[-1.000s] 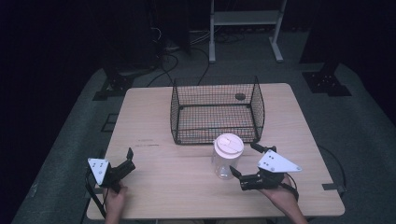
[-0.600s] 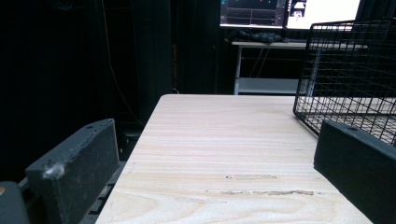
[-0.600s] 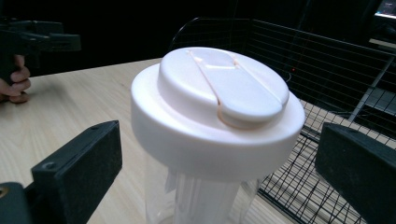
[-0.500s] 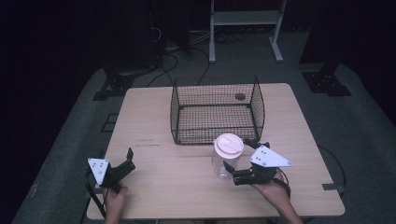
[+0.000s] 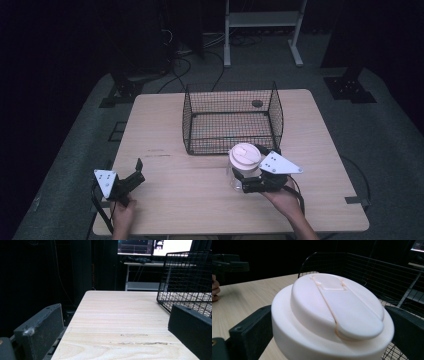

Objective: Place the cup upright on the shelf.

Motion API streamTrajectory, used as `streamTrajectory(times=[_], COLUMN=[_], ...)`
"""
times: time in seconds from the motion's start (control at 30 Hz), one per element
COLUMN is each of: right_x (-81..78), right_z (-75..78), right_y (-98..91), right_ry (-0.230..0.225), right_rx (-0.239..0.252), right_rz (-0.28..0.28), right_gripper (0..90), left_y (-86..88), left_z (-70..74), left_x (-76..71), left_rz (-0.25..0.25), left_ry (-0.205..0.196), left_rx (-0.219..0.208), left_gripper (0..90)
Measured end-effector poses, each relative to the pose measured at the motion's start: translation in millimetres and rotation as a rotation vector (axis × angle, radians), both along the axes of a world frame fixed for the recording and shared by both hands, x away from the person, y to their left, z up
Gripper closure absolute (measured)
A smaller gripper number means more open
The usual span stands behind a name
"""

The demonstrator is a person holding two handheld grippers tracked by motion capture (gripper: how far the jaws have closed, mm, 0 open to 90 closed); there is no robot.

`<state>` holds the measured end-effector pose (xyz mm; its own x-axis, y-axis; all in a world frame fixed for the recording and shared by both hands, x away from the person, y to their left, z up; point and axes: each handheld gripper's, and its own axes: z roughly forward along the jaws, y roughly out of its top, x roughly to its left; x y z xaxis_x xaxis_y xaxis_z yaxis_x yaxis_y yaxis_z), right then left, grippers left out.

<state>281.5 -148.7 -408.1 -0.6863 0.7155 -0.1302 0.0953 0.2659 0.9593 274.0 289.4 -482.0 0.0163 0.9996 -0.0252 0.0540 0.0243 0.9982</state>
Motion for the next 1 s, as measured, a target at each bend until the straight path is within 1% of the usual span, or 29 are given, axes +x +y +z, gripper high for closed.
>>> streamTrajectory(times=[0.07, 0.13, 0.2, 0.23, 0.3, 0.43, 0.6, 0.63, 0.7, 0.73, 0.8, 0.83, 0.87, 1.0], right_x=[1.4, 2.6, 2.5, 2.4, 2.2, 1.9, -0.5, -1.3, -3.2, -3.7, -3.6, -3.4, -3.0, -1.9], right_z=[-1.1, -2.1, -2.4, -2.5, -2.5, -2.8, -1.6, -1.0, 0.6, 1.8, 3.4, 7.1, 9.3, 19.6], right_y=[0.8, 0.8, 1.2, 1.1, 0.6, 0.5, 0.6, 0.8, 2.0, 2.1, 1.6, 0.5, 0.0, 0.4], right_ry=[0.002, 0.017, 0.008, 0.011, 0.003, 0.001, -0.003, -0.010, -0.024, -0.028, -0.029, -0.017, -0.011, -0.015], right_rx=[0.000, 0.011, 0.010, 0.012, 0.012, 0.011, -0.001, -0.008, -0.027, -0.028, -0.023, 0.000, 0.005, -0.006], right_rz=[-0.004, 0.009, 0.004, 0.005, 0.010, 0.009, 0.003, 0.002, -0.007, -0.010, -0.009, -0.001, 0.008, 0.014], right_gripper=[0.3, 0.3, 0.3, 0.5, 3.6, 3.7, 4.1, 4.1, 4.1, 4.2, 4.2, 4.2, 4.2, 4.2], left_y=[-0.1, -0.1, -0.2, -0.2, -0.2, -0.2, -0.1, 0.0, 0.0, -0.1, -0.1, -0.3, -0.5, -0.5], left_z=[0.0, 0.0, 0.0, 0.0, 0.0, 0.0, 0.0, 0.0, 0.0, 0.0, 0.0, 0.0, 0.0, 0.0], left_x=[0.1, 0.0, 0.0, 0.0, 0.0, 0.0, 0.0, -0.1, 0.1, 0.1, 0.1, 0.1, 0.0, 0.0], left_rz=[0.001, 0.000, 0.000, 0.000, 0.000, 0.000, 0.000, 0.000, 0.000, 0.000, 0.000, -0.001, -0.001, -0.001], left_ry=[-0.001, -0.001, -0.001, -0.001, -0.001, 0.000, -0.001, 0.000, -0.001, 0.000, 0.000, 0.000, -0.001, -0.001], left_rx=[0.000, 0.001, 0.001, 0.001, 0.001, 0.001, 0.000, 0.000, 0.000, -0.001, 0.000, 0.002, 0.003, 0.002], left_gripper=[0.0, 0.0, 0.0, 0.0, 0.0, 0.0, 0.0, 0.0, 0.0, 0.0, 0.0, 0.0, 0.0, 0.0])
